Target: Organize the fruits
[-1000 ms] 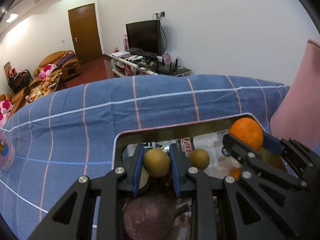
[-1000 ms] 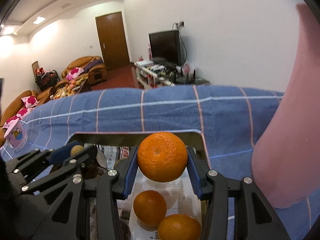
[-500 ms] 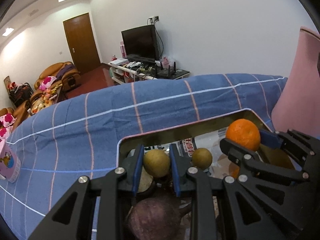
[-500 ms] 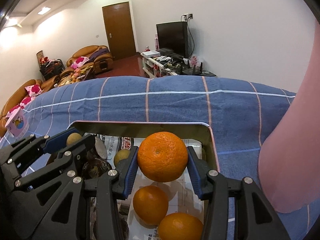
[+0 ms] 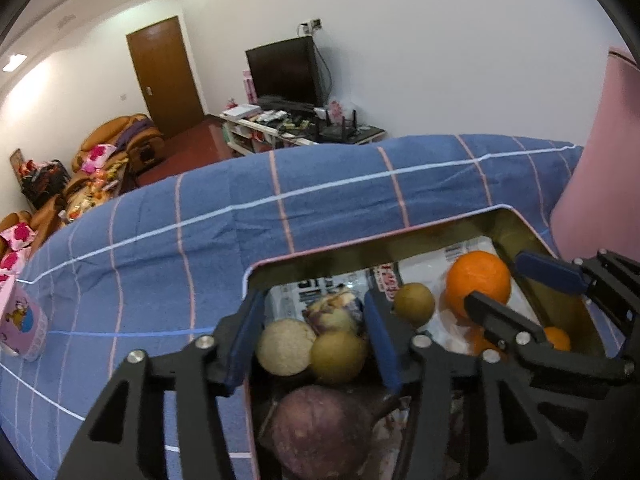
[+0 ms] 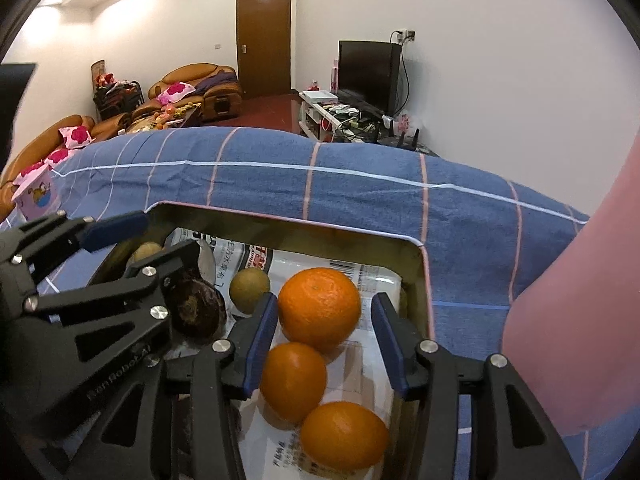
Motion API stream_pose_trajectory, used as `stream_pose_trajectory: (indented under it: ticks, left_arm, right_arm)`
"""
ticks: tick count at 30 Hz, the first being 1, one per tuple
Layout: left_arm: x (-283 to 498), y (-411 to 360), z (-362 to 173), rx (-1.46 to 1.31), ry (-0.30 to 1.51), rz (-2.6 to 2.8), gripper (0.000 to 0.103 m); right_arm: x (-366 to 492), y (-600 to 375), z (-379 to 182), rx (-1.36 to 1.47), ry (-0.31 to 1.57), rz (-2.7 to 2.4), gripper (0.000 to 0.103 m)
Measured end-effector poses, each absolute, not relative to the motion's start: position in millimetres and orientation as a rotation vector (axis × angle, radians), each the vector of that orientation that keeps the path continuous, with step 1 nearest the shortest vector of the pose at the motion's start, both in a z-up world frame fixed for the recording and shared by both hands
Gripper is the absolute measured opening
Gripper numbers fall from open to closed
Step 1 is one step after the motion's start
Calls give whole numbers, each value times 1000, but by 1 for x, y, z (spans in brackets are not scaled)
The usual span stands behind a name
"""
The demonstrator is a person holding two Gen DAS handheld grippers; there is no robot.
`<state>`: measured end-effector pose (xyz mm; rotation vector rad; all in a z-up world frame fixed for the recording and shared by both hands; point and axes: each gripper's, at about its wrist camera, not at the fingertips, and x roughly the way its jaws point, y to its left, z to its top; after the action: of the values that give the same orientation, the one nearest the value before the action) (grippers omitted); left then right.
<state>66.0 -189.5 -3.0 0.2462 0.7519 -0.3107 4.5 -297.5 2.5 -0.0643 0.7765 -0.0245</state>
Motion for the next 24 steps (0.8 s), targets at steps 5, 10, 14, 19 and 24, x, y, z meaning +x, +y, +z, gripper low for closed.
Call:
stream_pose_trajectory:
  ticks: [5, 10, 14, 19, 24]
  left_arm:
    - [59, -190, -4, 262, 735, -321, 63]
    - [46, -182, 0, 243, 729, -367, 70]
    - [40, -173, 2, 177, 743, -403, 74]
    - [23, -159, 6, 160, 644, -302, 99]
    - [-4, -141, 13, 153, 480, -210, 103]
  right_arm:
    - [-8, -302, 6, -68, 765, -4, 53]
    - [-20, -301, 14, -110, 727, -22, 63]
    - [-31, -306, 20, -80, 683, -42, 74]
    - [-41, -314, 20, -10, 641, -69, 76]
    - [-57, -314, 30, 68, 513, -180, 76]
